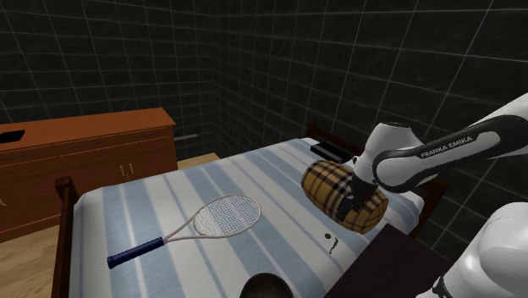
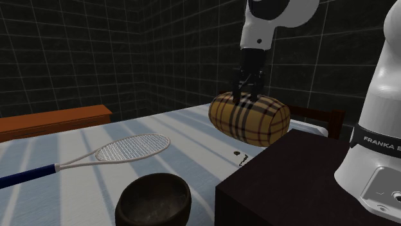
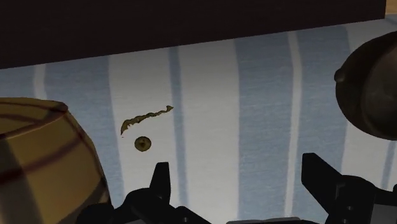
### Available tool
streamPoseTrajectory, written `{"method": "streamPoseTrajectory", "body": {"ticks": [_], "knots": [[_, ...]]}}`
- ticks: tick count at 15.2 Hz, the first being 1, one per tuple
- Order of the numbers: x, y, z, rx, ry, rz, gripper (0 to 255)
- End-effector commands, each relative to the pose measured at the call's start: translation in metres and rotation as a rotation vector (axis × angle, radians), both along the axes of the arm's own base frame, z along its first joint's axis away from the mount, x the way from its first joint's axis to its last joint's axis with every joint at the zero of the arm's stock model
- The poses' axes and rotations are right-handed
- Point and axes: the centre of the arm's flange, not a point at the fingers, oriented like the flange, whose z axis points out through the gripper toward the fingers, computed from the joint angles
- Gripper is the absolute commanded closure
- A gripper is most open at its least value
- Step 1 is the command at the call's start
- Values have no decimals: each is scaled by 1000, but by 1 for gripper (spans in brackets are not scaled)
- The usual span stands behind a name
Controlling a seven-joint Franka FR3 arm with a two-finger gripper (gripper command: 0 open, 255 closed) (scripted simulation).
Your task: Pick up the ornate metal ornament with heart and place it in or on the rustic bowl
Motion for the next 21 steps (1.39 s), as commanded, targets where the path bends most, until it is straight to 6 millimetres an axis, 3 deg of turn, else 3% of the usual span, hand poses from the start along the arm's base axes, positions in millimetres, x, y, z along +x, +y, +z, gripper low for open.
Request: {"method": "streamPoseTrajectory", "body": {"ticks": [1,9,17,21], "knots": [[4,-3,-26,1,-11,-26,0],[12,-11,-131,12,-36,-123,0],[17,-8,-174,12,-36,-126,0],[17,-8,-174,12,-36,-126,0]]}}
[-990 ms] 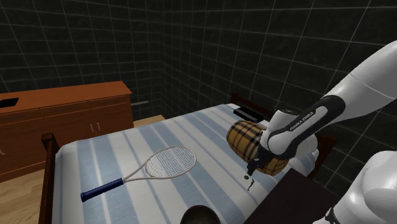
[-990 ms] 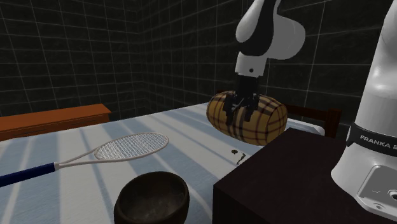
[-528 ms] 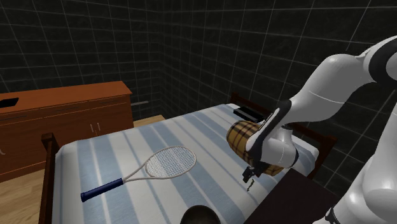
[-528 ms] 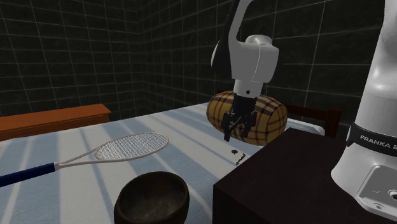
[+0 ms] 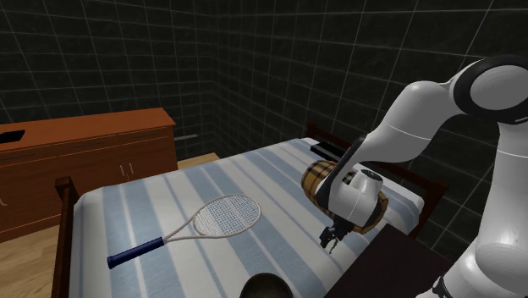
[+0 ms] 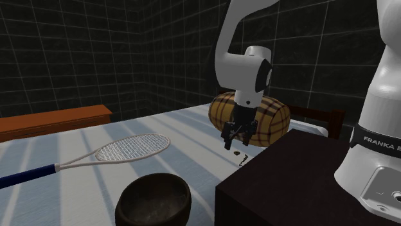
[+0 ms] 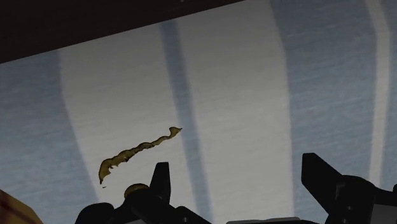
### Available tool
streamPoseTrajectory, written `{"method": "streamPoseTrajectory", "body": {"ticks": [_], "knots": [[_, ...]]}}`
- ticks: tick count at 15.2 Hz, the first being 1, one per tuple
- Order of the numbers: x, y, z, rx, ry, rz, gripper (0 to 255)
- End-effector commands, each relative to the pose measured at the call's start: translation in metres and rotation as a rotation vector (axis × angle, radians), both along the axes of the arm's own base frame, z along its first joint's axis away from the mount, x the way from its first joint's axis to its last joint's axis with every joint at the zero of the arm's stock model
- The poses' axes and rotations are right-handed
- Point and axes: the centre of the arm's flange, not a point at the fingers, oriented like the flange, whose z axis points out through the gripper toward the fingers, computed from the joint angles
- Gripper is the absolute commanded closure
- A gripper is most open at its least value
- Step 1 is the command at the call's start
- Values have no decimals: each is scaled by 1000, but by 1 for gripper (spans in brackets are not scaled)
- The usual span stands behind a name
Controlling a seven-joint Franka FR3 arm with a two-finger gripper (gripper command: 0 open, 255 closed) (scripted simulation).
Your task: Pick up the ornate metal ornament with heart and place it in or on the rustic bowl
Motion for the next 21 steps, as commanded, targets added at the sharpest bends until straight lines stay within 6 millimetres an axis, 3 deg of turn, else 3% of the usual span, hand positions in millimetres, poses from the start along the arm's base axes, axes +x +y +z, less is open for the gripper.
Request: {"method": "streamPoseTrajectory", "body": {"ticks": [1,4,5,14,15,21], "knots": [[0,0,0,0,0,0,0],[0,0,0,0,0,0,0],[0,0,0,0,0,0,255],[0,0,0,0,0,0,255],[0,0,0,0,0,0,0],[38,-73,-25,17,50,91,0]]}}
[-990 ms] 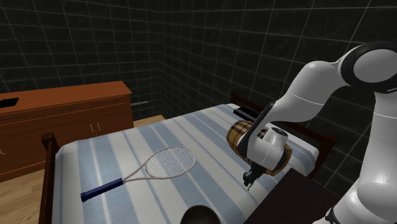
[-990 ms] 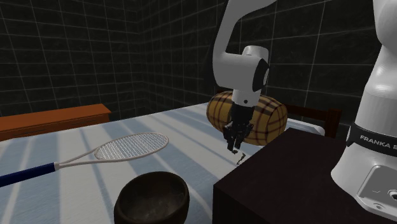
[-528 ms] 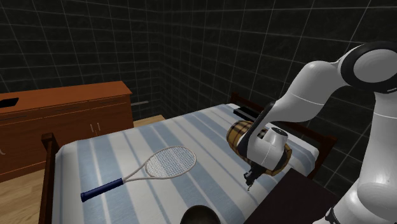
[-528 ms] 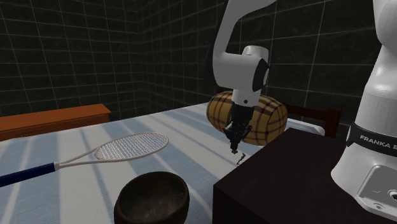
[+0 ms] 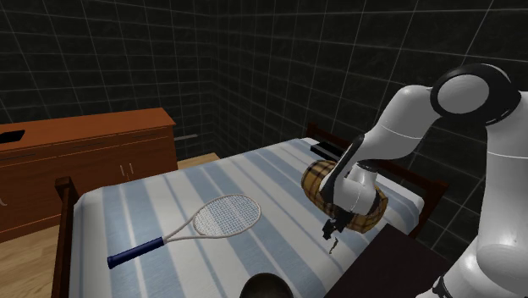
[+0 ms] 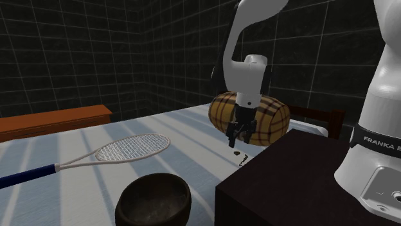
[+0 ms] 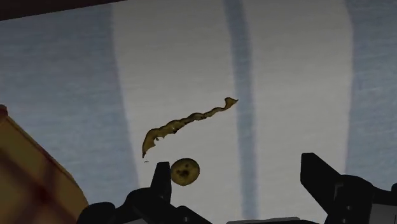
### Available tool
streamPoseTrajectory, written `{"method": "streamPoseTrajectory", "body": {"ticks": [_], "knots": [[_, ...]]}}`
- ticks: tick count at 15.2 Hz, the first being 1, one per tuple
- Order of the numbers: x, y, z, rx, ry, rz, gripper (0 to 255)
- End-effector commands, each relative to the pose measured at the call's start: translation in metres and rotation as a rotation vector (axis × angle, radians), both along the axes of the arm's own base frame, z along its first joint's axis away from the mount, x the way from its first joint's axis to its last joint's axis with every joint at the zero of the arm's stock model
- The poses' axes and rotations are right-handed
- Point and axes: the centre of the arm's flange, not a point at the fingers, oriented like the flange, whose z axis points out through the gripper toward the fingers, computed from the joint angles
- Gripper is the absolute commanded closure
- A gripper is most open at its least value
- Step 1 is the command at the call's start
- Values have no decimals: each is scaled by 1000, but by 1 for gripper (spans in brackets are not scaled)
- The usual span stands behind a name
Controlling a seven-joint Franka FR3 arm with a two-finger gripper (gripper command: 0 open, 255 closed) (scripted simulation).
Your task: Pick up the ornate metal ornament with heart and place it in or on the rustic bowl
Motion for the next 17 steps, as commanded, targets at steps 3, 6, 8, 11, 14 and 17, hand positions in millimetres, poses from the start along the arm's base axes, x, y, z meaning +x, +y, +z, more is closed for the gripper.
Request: {"method": "streamPoseTrajectory", "body": {"ticks": [3,6,8,11,14,17], "knots": [[22,-40,-15,8,30,58,0],[22,-38,-30,8,30,58,0],[23,-37,-41,8,30,58,0],[23,-35,-54,8,30,58,0],[23,-35,-54,8,30,58,0],[23,-35,-54,8,30,58,0]]}}
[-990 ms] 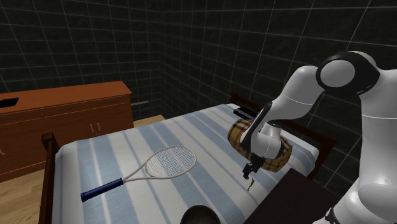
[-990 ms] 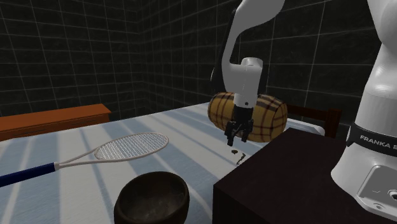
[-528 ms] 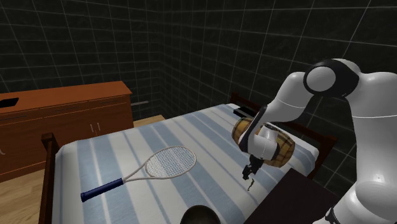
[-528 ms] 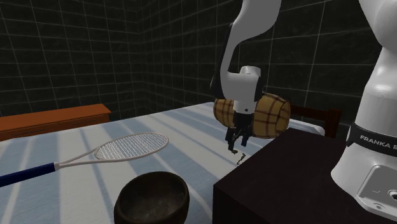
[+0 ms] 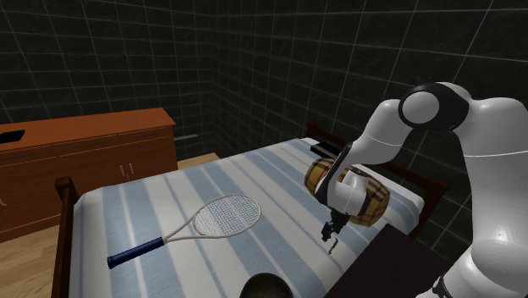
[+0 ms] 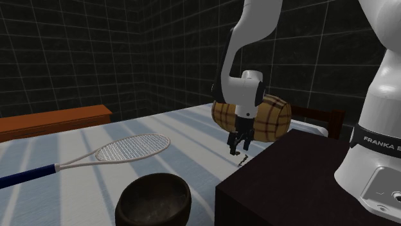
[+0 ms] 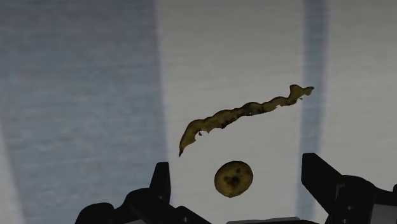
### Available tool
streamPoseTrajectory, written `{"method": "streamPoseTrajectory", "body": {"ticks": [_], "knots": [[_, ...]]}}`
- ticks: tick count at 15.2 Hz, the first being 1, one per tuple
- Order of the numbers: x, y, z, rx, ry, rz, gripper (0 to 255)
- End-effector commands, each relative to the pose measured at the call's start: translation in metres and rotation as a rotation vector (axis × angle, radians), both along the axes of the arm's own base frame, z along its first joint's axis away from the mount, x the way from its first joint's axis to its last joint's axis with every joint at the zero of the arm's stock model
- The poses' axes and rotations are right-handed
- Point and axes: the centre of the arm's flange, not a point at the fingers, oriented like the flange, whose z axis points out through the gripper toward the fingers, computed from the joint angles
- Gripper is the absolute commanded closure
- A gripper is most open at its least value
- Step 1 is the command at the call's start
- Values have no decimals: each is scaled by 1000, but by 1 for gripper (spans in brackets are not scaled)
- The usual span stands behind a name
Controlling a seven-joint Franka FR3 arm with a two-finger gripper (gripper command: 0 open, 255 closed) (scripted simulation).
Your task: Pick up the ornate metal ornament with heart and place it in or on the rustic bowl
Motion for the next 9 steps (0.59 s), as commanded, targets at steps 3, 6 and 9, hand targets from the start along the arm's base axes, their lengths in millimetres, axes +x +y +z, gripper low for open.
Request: {"method": "streamPoseTrajectory", "body": {"ticks": [3,6,9], "knots": [[0,0,0,0,0,0,255],[0,0,0,0,0,0,255],[0,0,0,0,0,0,255]]}}
